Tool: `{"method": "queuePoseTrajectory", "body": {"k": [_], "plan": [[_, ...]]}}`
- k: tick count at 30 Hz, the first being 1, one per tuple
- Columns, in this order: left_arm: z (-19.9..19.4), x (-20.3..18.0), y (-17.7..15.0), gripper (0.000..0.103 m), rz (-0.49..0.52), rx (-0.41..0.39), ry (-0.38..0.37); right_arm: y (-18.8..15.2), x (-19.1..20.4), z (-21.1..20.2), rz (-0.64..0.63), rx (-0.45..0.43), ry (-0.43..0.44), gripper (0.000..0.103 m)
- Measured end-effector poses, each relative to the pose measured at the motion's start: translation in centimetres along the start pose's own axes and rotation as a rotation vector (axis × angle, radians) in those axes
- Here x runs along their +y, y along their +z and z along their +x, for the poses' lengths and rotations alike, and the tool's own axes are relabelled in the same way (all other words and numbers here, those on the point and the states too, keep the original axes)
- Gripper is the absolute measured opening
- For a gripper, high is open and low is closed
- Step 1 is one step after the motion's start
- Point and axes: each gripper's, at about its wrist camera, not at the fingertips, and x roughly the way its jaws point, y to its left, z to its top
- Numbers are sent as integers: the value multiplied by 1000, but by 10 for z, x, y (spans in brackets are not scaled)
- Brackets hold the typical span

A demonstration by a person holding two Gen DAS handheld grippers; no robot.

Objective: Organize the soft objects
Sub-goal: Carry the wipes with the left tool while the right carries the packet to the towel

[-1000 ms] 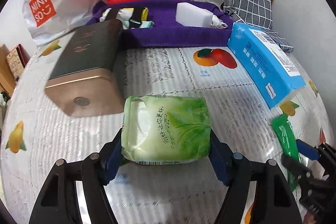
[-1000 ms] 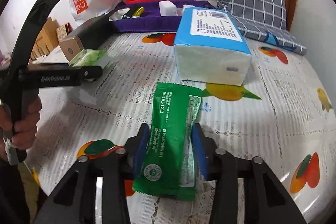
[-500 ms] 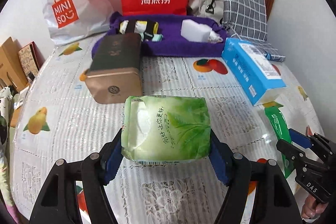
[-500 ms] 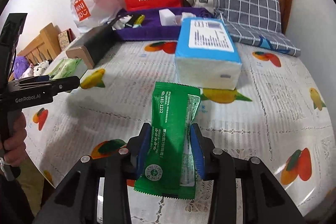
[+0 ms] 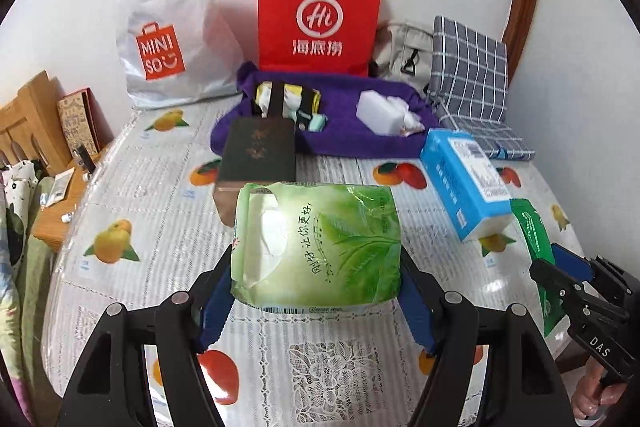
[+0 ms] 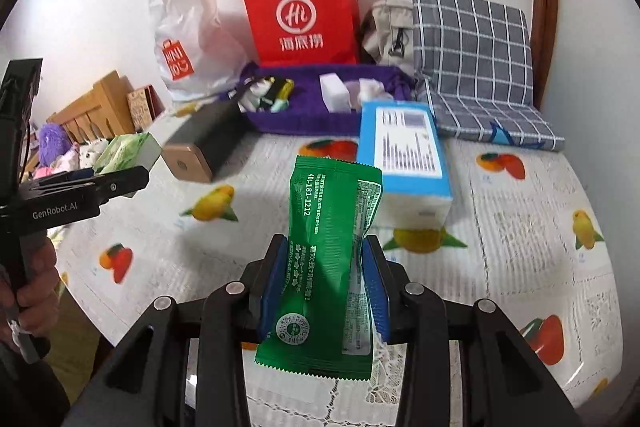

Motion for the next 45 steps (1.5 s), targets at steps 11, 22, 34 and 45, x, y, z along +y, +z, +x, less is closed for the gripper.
{"method": "queuePoseTrajectory", "body": {"k": [11,22,34,45], "plan": [[-27,3,26,71,-38,-47,12,30,3,-20,-10,-52,0,38],[-35,-1,57,71,-24,-95,34,59,1,-20,-15,-83,-6,38],[-24,5,85,71,-34,-113,39,91,1,-8,-23,-103,-13,38],[-4,10,111,71,-30,-100,44,113,-5,20,0,-85,-4,38]]}}
